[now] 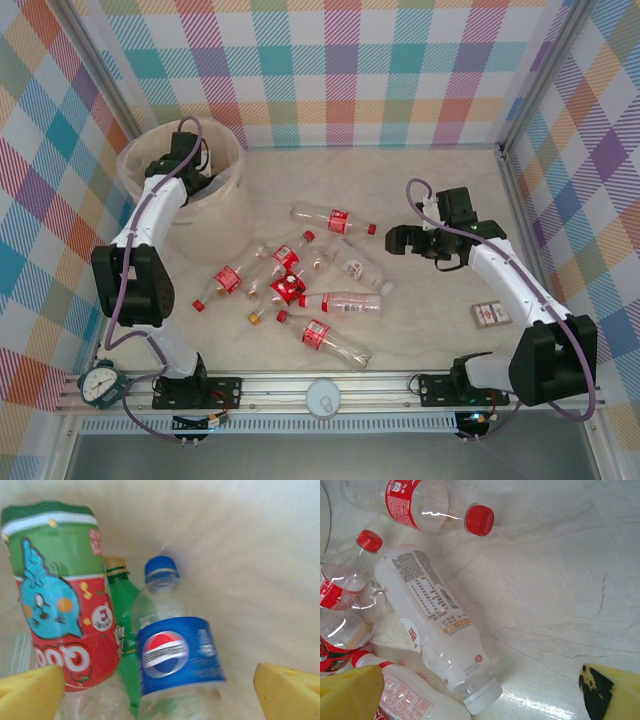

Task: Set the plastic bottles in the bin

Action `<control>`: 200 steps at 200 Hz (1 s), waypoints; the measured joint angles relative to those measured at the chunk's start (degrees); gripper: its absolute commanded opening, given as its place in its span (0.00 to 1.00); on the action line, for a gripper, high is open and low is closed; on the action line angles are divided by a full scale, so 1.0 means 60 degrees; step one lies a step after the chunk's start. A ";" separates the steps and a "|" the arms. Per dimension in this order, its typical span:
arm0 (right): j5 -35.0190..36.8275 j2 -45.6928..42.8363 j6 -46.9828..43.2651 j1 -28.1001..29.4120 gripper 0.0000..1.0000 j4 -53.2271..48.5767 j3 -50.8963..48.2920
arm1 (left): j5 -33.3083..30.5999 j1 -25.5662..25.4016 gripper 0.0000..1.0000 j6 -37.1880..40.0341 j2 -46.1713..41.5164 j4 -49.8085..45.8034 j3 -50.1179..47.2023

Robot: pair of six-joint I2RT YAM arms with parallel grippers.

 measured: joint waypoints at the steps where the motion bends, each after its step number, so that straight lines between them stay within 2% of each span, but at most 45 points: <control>1: -0.0004 0.0000 -0.0011 0.0000 1.00 -0.0004 0.0000 | 0.0000 0.0000 0.98 0.0004 0.0000 0.0000 0.0007; 51: -0.0007 0.0051 -0.0463 0.0029 1.00 -0.0204 0.0029 | -0.0204 -0.0007 1.00 0.0131 0.0000 -0.0466 0.0885; 98: 0.0007 0.0758 -0.1133 0.0346 0.97 -0.0430 0.0736 | -0.0820 -0.0004 1.00 0.0543 -0.0240 -0.1198 0.1949; 172: 0.0911 0.1577 -0.1953 0.1891 0.93 -0.1402 0.1253 | -0.2302 0.0000 1.00 0.0863 -0.2124 -0.2572 0.2721; 200: 0.1191 0.1934 -0.1949 0.2266 0.94 -0.1508 0.1166 | -0.1912 0.0007 1.00 0.0546 -0.3370 -0.2743 0.2605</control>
